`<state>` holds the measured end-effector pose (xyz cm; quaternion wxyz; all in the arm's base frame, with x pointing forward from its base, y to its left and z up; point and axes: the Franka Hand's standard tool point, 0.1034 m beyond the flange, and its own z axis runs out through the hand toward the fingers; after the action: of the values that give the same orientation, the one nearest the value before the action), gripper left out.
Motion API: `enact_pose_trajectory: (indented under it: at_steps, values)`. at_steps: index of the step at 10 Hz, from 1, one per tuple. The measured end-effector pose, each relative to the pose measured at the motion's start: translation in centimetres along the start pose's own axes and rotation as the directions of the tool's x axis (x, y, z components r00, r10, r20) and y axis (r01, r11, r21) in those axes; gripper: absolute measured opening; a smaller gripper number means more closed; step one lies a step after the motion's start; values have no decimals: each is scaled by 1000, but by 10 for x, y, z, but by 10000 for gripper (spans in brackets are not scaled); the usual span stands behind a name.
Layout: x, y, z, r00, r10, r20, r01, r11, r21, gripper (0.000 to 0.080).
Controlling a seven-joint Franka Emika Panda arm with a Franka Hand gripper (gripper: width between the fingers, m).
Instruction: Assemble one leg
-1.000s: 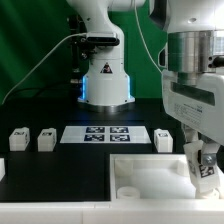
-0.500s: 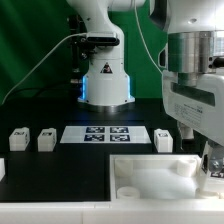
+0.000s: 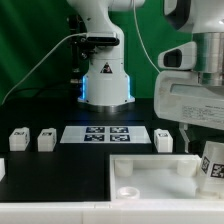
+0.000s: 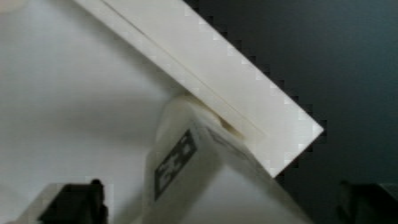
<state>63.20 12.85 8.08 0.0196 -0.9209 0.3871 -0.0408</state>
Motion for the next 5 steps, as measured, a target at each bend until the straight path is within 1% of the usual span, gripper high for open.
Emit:
enact_pose_trajectory:
  at_steps: [1, 2, 3, 4, 5]
  values:
    - [0, 0, 0, 998, -55, 0, 55, 998, 0, 648]
    - [0, 0, 0, 983, -185, -1, 185, 983, -1, 648]
    - [1, 1, 1, 963, -268, -1, 268, 963, -5, 648]
    - [2, 6, 5, 877, -480, -3, 479, 877, -42, 648]
    - [2, 6, 6, 788, -616, -1, 615, 786, -67, 648]
